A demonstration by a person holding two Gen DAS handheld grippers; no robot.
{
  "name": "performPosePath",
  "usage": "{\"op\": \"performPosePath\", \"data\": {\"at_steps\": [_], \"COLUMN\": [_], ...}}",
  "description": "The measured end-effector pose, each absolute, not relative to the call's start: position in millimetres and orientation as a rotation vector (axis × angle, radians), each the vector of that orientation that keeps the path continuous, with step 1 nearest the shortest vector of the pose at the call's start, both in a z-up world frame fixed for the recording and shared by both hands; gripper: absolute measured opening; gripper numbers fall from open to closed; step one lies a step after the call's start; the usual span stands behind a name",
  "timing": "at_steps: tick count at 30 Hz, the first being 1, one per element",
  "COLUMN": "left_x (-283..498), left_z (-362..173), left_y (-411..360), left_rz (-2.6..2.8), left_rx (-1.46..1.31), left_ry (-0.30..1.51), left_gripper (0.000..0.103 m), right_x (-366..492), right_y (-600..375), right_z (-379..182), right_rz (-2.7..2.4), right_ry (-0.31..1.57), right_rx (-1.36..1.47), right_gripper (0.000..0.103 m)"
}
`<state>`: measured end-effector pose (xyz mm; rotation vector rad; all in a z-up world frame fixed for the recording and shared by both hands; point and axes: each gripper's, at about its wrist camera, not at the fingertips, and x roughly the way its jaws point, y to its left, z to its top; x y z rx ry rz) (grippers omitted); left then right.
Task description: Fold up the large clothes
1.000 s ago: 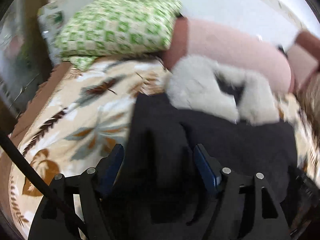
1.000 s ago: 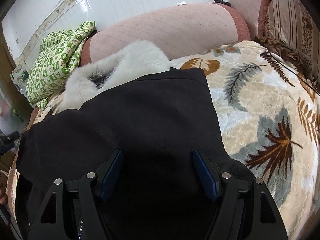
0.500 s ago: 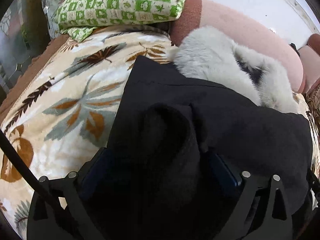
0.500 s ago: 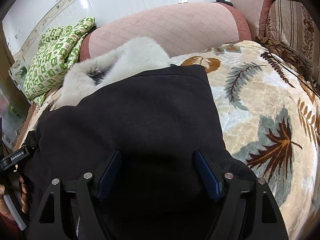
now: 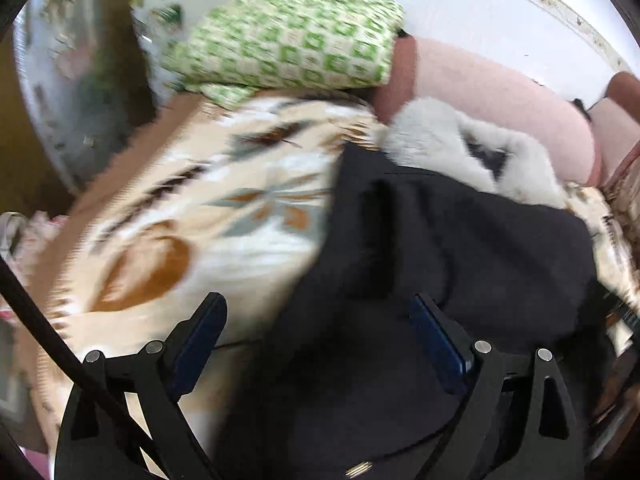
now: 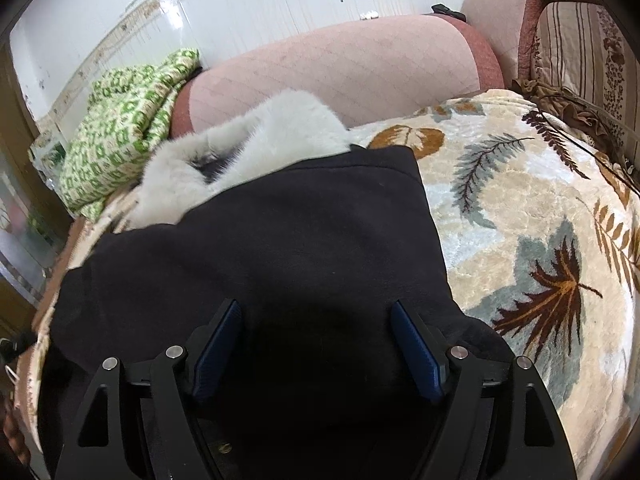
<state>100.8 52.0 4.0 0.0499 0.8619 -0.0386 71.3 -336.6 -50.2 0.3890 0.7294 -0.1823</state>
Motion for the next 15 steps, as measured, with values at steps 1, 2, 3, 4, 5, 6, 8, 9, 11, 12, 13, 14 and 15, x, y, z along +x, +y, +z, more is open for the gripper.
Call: {"op": "performPosePath", "data": {"at_steps": [1, 2, 3, 4, 5, 6, 8, 9, 11, 12, 13, 14, 15], "left_x": [95, 87, 81, 73, 65, 59, 46, 42, 37, 35, 34, 33, 32], "left_z": [5, 5, 5, 5, 5, 6, 8, 9, 8, 8, 7, 6, 5], "left_y": [59, 69, 77, 86, 94, 99, 108, 111, 117, 122, 125, 129, 134], "left_rz": [-0.025, -0.015, -0.012, -0.012, -0.013, -0.012, -0.005, -0.001, -0.004, -0.021, -0.034, -0.047, -0.058], "left_rx": [0.06, 0.062, 0.057, 0.045, 0.032, 0.027, 0.035, 0.043, 0.045, 0.034, 0.023, 0.008, -0.006], "left_ry": [0.861, 0.867, 0.873, 0.878, 0.878, 0.873, 0.852, 0.846, 0.856, 0.871, 0.878, 0.885, 0.888], "left_gripper": [0.092, 0.092, 0.092, 0.092, 0.092, 0.092, 0.093, 0.093, 0.093, 0.093, 0.093, 0.093, 0.093], "right_x": [68, 65, 61, 58, 53, 50, 41, 36, 27, 21, 12, 3, -4], "right_y": [-336, -335, -334, -333, -333, -332, -331, -329, -329, -330, -332, -335, -336], "right_z": [-48, -46, -45, -45, -44, -44, -44, -42, -38, -35, -30, -26, -24], "right_rz": [-0.179, -0.178, -0.177, -0.179, -0.183, -0.186, -0.198, -0.202, -0.205, -0.207, -0.205, -0.196, -0.189], "right_ry": [0.718, 0.711, 0.699, 0.693, 0.686, 0.682, 0.676, 0.674, 0.674, 0.674, 0.673, 0.674, 0.676], "right_rx": [0.392, 0.395, 0.4, 0.406, 0.417, 0.423, 0.435, 0.444, 0.463, 0.477, 0.495, 0.511, 0.52], "right_gripper": [0.081, 0.081, 0.081, 0.081, 0.081, 0.081, 0.081, 0.081, 0.081, 0.081, 0.081, 0.081, 0.083]}}
